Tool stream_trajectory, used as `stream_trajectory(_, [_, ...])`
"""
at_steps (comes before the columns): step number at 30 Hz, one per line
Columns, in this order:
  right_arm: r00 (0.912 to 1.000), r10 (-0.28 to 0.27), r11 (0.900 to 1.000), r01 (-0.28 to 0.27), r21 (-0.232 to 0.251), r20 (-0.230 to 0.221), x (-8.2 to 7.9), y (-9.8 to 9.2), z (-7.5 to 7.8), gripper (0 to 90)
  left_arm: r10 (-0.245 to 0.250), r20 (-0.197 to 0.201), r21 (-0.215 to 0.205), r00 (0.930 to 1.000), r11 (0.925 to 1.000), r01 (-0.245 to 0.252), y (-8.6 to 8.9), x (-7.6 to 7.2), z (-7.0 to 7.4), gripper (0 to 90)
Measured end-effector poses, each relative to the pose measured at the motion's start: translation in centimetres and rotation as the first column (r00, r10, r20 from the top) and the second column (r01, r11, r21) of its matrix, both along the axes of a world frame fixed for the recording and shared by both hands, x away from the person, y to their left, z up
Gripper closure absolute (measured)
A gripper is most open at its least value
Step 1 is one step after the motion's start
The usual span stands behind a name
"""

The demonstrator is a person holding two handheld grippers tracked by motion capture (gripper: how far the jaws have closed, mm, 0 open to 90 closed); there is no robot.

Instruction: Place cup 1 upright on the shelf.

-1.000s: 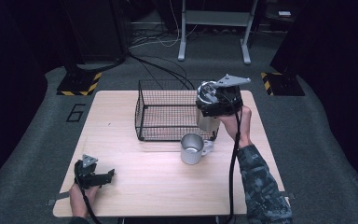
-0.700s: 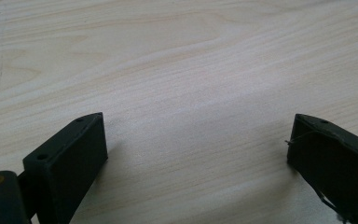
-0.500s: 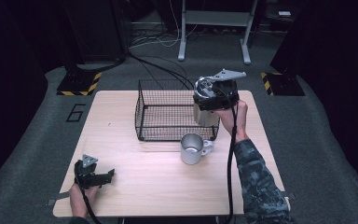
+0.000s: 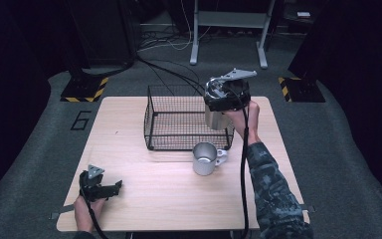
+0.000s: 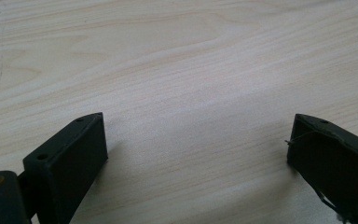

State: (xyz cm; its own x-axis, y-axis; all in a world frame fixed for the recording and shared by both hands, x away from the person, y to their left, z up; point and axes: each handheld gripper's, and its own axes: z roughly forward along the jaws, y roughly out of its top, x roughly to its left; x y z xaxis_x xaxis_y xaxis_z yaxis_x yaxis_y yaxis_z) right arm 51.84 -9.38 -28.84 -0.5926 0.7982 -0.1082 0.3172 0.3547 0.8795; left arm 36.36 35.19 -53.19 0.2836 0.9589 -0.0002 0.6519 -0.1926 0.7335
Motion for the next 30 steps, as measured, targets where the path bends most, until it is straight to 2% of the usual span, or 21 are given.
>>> stream_trajectory(12, [0.9993, -0.033, 0.999, 0.033, 0.014, -0.019, 2.0, 0.2, -0.9, 3.3, 0.000, 0.000, 0.000, 1.0000, 1.0000, 0.000, 0.0, 0.0, 0.0, 4.6])
stream_trajectory(30, [0.9961, -0.049, 0.998, 0.047, -0.034, -0.073, 4.6, 1.5, -3.4, 3.3, -0.001, 0.001, 0.002, 1.0000, 1.0000, 0.001, 0.0, 0.0, 0.0, 4.6])
